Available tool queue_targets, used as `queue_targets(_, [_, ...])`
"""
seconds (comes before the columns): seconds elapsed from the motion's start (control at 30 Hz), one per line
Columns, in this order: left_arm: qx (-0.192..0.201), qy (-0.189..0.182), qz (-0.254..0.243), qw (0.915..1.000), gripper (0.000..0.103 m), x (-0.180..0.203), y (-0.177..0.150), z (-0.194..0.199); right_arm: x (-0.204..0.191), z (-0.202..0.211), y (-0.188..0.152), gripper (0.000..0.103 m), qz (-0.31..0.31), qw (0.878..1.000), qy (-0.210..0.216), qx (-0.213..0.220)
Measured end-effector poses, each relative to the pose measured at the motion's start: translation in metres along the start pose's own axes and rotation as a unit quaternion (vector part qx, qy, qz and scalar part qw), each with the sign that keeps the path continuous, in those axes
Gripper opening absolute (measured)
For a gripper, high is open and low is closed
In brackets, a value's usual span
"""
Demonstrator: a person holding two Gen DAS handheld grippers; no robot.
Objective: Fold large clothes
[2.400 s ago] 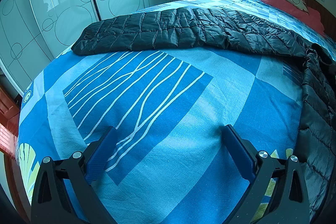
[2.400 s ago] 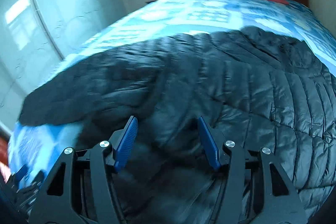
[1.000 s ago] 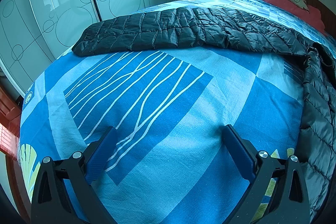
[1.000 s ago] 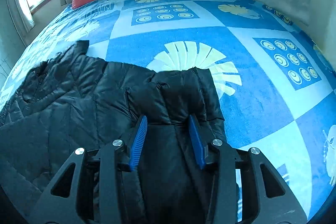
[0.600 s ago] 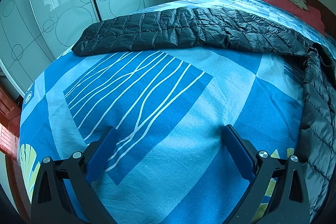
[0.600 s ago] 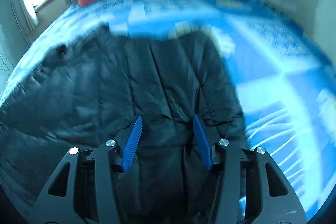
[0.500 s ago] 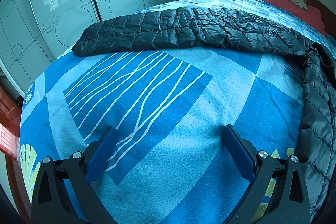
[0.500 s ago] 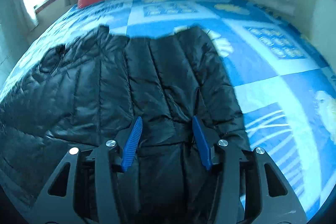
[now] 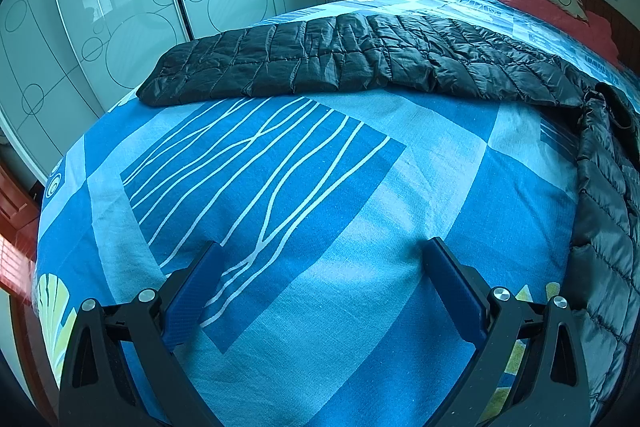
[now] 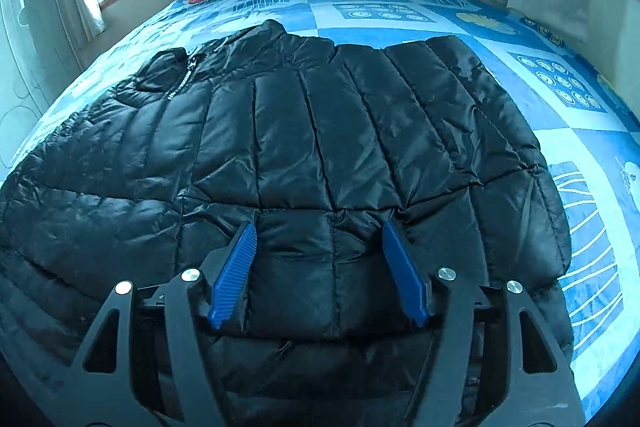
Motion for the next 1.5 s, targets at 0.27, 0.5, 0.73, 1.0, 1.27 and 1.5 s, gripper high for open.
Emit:
queue_targets(0.27, [-0.001,-0.002,0.001,1.0,0.099,0.0,0.0,0.0,0.0,-0.002,-0.004,0.072,0.0,1.0,0.015,0.004])
queue_targets(0.5, [-0.019,-0.016,0.007,0.9997,0.099,-0.004,0.003,-0.001,-0.003,-0.002,-0.005,0.087,0.011,1.0,0.006,0.004])
queue_targets(0.73, [-0.028,-0.051,0.001,0.9983,0.099,-0.009,0.009,0.002,-0.004,-0.002,-0.006,0.092,0.014,1.0,0.0,0.004])
queue_targets(1.0, [-0.025,-0.045,0.053,0.9973,0.098,-0.064,0.031,-0.012,-0.005,-0.002,-0.006,0.093,0.017,1.0,-0.007,0.007])
queue_targets(1.27, [-0.009,-0.035,0.15,0.988,0.098,-0.14,0.07,-0.049,-0.004,-0.001,-0.006,0.093,0.018,1.0,-0.008,0.007])
queue_targets(1.5, [0.006,-0.047,0.222,0.9739,0.096,-0.179,0.089,-0.082,-0.005,-0.001,-0.006,0.093,0.018,1.0,-0.008,0.007])
Point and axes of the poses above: each gripper's, at about its wrist camera, not at the fingertips, and z roughly against the way its jaws point, x to its right, y to its top, the point moved 7 cm from there along -z, roughly the way its jaws point, and after that the axes turned 8 degrees about -z, right-handed, at the moved point
